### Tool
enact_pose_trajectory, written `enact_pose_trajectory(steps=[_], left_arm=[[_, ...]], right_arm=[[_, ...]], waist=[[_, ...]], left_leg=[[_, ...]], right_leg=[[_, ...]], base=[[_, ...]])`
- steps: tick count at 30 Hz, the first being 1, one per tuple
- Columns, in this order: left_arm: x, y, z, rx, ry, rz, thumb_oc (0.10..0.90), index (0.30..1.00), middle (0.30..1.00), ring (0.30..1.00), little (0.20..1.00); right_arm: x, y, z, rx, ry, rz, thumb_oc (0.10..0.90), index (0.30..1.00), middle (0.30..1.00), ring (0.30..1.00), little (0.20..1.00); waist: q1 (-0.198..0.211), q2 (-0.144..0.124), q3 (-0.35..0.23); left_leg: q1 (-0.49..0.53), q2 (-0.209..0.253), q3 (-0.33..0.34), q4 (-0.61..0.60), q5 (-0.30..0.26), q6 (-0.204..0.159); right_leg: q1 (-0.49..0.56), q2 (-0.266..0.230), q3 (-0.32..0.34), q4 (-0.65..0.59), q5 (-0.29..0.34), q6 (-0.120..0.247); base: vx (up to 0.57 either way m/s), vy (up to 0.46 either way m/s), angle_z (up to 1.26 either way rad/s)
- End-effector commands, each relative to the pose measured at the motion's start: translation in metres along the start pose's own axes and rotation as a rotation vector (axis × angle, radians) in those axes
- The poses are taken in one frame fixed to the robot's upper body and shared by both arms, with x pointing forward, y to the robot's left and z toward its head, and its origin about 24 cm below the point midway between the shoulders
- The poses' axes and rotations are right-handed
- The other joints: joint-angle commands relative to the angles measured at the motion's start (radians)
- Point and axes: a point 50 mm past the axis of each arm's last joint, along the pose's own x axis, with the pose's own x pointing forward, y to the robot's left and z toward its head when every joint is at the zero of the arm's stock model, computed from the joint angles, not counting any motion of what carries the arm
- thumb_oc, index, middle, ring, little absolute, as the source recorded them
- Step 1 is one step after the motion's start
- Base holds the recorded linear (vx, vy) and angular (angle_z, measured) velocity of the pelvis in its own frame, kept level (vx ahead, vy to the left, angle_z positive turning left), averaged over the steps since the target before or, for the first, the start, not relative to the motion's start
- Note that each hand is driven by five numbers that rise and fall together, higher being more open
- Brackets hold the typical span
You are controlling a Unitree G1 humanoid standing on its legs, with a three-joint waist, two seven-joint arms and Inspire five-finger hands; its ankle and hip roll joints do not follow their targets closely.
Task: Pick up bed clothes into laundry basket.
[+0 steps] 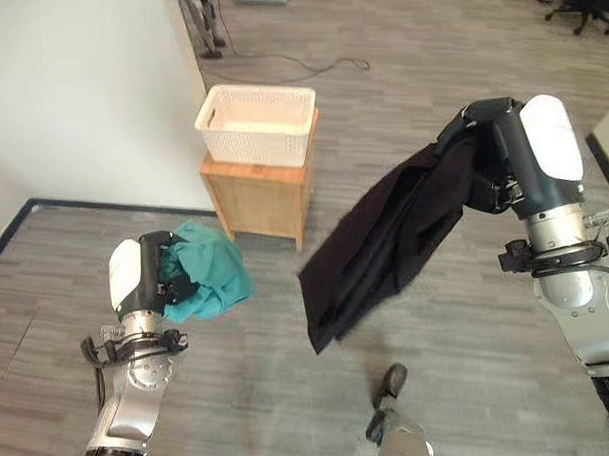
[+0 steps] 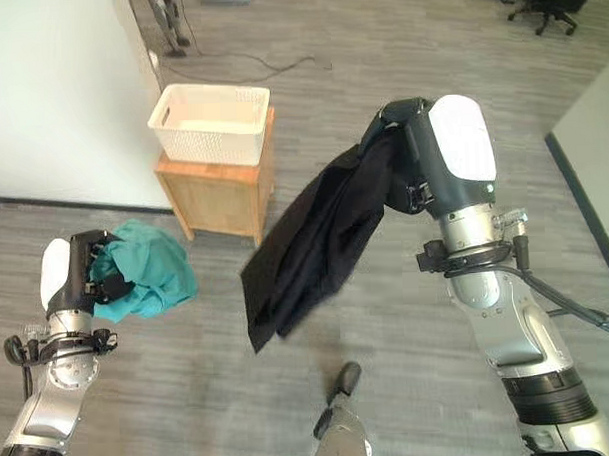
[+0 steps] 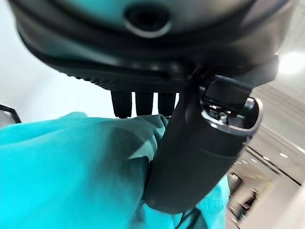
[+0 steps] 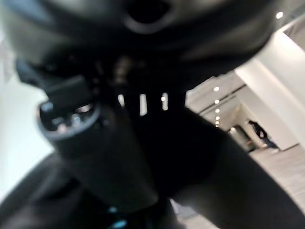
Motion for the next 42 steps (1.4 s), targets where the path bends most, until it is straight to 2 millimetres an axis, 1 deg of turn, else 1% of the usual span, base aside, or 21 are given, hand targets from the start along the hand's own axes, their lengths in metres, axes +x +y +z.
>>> enact_pose_trajectory(steps=[1,2,3,4,7,9,11,12,14,17,21,22,23,24,26,28,31,32,35,39,42], left_arm=[[0.015,0.012,0.064,-0.030,-0.353,0.048,0.400,0.300,0.300,0.300,0.300],[0.013,0.009,0.062,-0.058,-0.335,0.041,0.400,0.300,0.300,0.300,0.300],[0.013,0.008,0.063,-0.059,-0.336,0.041,0.400,0.300,0.300,0.300,0.300],[0.010,0.004,0.064,-0.092,-0.332,0.029,0.400,0.300,0.300,0.300,0.300],[0.012,0.004,0.066,-0.099,-0.333,0.031,0.400,0.300,0.300,0.300,0.300],[0.012,0.005,0.065,-0.097,-0.329,0.025,0.400,0.300,0.300,0.300,0.300],[0.012,0.008,0.065,-0.076,-0.337,0.025,0.400,0.300,0.300,0.300,0.300],[0.014,0.012,0.065,-0.059,-0.343,0.036,0.400,0.300,0.300,0.300,0.300],[0.024,0.021,0.069,-0.022,-0.360,0.083,0.400,0.300,0.300,0.300,0.300],[0.033,0.035,0.070,0.023,-0.364,0.124,0.400,0.300,0.300,0.300,0.300],[0.038,0.059,0.063,0.055,-0.344,0.204,0.400,0.300,0.300,0.300,0.300],[0.039,0.070,0.065,0.067,-0.359,0.245,0.400,0.300,0.300,0.300,0.300],[0.039,0.071,0.065,0.066,-0.359,0.247,0.400,0.300,0.300,0.300,0.300],[0.040,0.081,0.066,0.077,-0.370,0.290,0.400,0.300,0.300,0.300,0.300],[0.041,0.084,0.066,0.073,-0.370,0.311,0.400,0.300,0.300,0.300,0.300],[0.040,0.089,0.065,0.064,-0.380,0.342,0.400,0.300,0.300,0.300,0.300],[0.037,0.087,0.065,0.030,-0.386,0.342,0.400,0.300,0.300,0.300,0.300],[0.038,0.081,0.066,-0.013,-0.386,0.333,0.400,0.300,0.300,0.300,0.300],[0.040,0.073,0.067,-0.038,-0.382,0.315,0.400,0.300,0.300,0.300,0.300],[0.025,0.062,0.035,-0.032,-0.263,0.235,0.400,0.300,0.300,0.300,0.300],[0.012,0.054,0.010,-0.020,-0.160,0.176,0.400,0.300,0.300,0.300,0.300]], right_arm=[[0.025,-0.036,0.021,0.023,-0.101,-0.238,0.400,0.300,0.300,0.300,0.300],[0.027,-0.036,0.022,0.034,-0.107,-0.231,0.400,0.300,0.300,0.300,0.300],[0.027,-0.037,0.021,0.034,-0.107,-0.232,0.400,0.300,0.300,0.300,0.300],[0.028,-0.039,0.028,0.047,-0.145,-0.235,0.400,0.300,0.300,0.300,0.300],[0.028,-0.037,0.027,0.043,-0.142,-0.209,0.400,0.300,0.300,0.300,0.300],[0.026,-0.034,0.026,0.043,-0.141,-0.180,0.400,0.300,0.300,0.300,0.300],[0.023,-0.032,0.024,0.035,-0.140,-0.155,0.400,0.300,0.300,0.300,0.300],[0.022,-0.033,0.023,0.030,-0.141,-0.149,0.400,0.300,0.300,0.300,0.300],[0.024,-0.037,0.019,0.002,-0.133,-0.152,0.400,0.300,0.300,0.300,0.300],[0.026,-0.040,0.017,-0.021,-0.124,-0.149,0.400,0.300,0.300,0.300,0.300],[0.024,-0.040,0.012,-0.076,-0.093,-0.126,0.400,0.300,0.300,0.300,0.300],[0.028,-0.052,0.017,-0.107,-0.123,-0.166,0.400,0.300,0.300,0.300,0.300],[0.028,-0.053,0.018,-0.106,-0.124,-0.167,0.400,0.300,0.300,0.300,0.300],[0.036,-0.074,0.024,-0.139,-0.154,-0.243,0.400,0.300,0.300,0.300,0.300],[0.041,-0.087,0.030,-0.161,-0.186,-0.281,0.400,0.300,0.300,0.300,0.300],[0.052,-0.117,0.045,-0.222,-0.253,-0.362,0.400,0.300,0.300,0.300,0.300],[0.056,-0.136,0.056,-0.278,-0.302,-0.391,0.400,0.300,0.300,0.300,0.300],[0.058,-0.149,0.059,-0.345,-0.305,-0.394,0.400,0.300,0.300,0.300,0.300],[0.060,-0.162,0.064,-0.411,-0.316,-0.414,0.400,0.300,0.300,0.300,0.300],[0.069,-0.169,0.082,-0.460,-0.367,-0.407,0.400,0.300,0.300,0.300,0.300],[0.080,-0.170,0.077,-0.473,-0.323,-0.373,0.400,0.300,0.300,0.300,0.300]], waist=[[-0.059,-0.073,-0.110],[-0.038,-0.077,-0.097],[-0.047,-0.065,-0.100],[-0.010,-0.082,-0.069],[0.010,-0.092,-0.040],[0.018,-0.086,-0.038],[0.026,-0.081,-0.051],[0.023,-0.065,-0.057],[-0.007,-0.048,-0.074],[-0.026,-0.036,-0.091],[-0.003,-0.041,-0.128],[-0.013,-0.049,-0.127],[-0.014,-0.052,-0.125],[-0.021,-0.074,-0.121],[-0.027,-0.077,-0.112],[-0.028,-0.087,-0.111],[-0.044,-0.087,-0.114],[-0.076,-0.103,-0.117],[-0.090,-0.124,-0.116],[-0.029,-0.167,-0.164],[-0.009,-0.171,-0.176]], left_leg=[[-0.156,-0.081,-0.042,0.145,-0.091,0.093],[-0.259,-0.003,-0.074,0.469,0.016,0.071],[-0.288,0.020,-0.092,0.511,0.000,0.065],[-0.394,0.068,-0.117,0.741,0.077,0.054],[-0.511,0.112,-0.103,0.838,0.050,0.051],[-0.572,0.116,-0.052,0.722,0.021,0.063],[-0.568,0.066,0.014,0.502,0.011,0.065],[-0.578,0.069,0.078,0.382,0.068,0.061],[-0.563,0.162,0.304,0.236,0.170,0.051],[-0.473,0.191,0.425,0.171,0.208,0.053],[-0.410,0.087,0.416,0.071,0.178,0.111],[-0.376,0.048,0.405,0.052,0.135,0.146],[-0.376,0.040,0.408,0.050,0.132,0.152],[-0.357,-0.002,0.384,0.042,0.090,0.181],[-0.342,-0.022,0.362,0.028,0.075,0.196],[-0.311,-0.052,0.296,-0.028,0.071,0.190],[-0.318,-0.054,0.230,-0.049,0.091,0.169],[-0.321,-0.057,0.147,-0.052,0.084,0.143],[-0.341,-0.052,0.105,-0.049,0.104,0.130],[-0.327,-0.049,0.058,-0.048,0.116,0.110],[-0.328,-0.046,0.027,-0.048,0.122,0.103]], right_leg=[[0.209,-0.016,0.044,-0.114,-0.155,0.183],[0.281,0.020,0.042,-0.132,-0.180,0.124],[0.281,0.036,0.029,-0.136,-0.180,0.117],[0.367,0.067,0.002,-0.183,-0.220,0.070],[0.438,0.088,-0.012,-0.205,-0.256,0.057],[0.472,0.095,-0.011,-0.208,-0.281,0.070],[0.503,0.099,0.009,-0.207,-0.313,0.095],[0.519,0.116,-0.001,-0.206,-0.328,0.103],[0.551,0.124,-0.069,-0.200,-0.355,0.100],[0.564,0.137,-0.106,-0.171,-0.371,0.095],[0.570,0.096,-0.145,0.038,-0.388,0.135],[0.534,0.035,-0.141,0.211,-0.347,0.176],[0.529,0.024,-0.141,0.224,-0.349,0.181],[0.479,-0.038,-0.104,0.380,-0.231,0.235],[0.428,-0.072,-0.075,0.436,-0.213,0.240],[0.364,-0.098,-0.034,0.358,-0.281,0.205],[0.348,-0.066,0.003,0.227,-0.328,0.170],[0.317,-0.016,0.119,0.064,-0.331,0.175],[0.316,0.009,0.195,-0.049,-0.279,0.186],[0.401,0.006,0.125,-0.125,-0.243,0.192],[0.440,0.019,0.097,-0.154,-0.239,0.186]], base=[[0.50,-0.470,-0.26],[0.19,-0.316,-0.38],[0.36,-0.603,-0.41],[0.14,-0.316,-0.50],[0.25,-0.256,-0.22],[0.31,0.003,-0.24],[0.41,0.103,-0.66],[0.49,0.146,-0.80],[0.35,0.086,-0.31],[0.30,0.026,0.39],[0.36,0.205,0.76],[0.19,0.163,0.81],[0.40,0.252,0.95],[0.27,0.134,0.93],[0.18,0.078,0.90],[0.17,-0.081,0.85],[0.13,-0.180,1.05],[0.18,-0.263,1.65],[0.11,-0.192,1.66],[0.10,-0.149,1.39],[0.09,-0.100,0.17]])
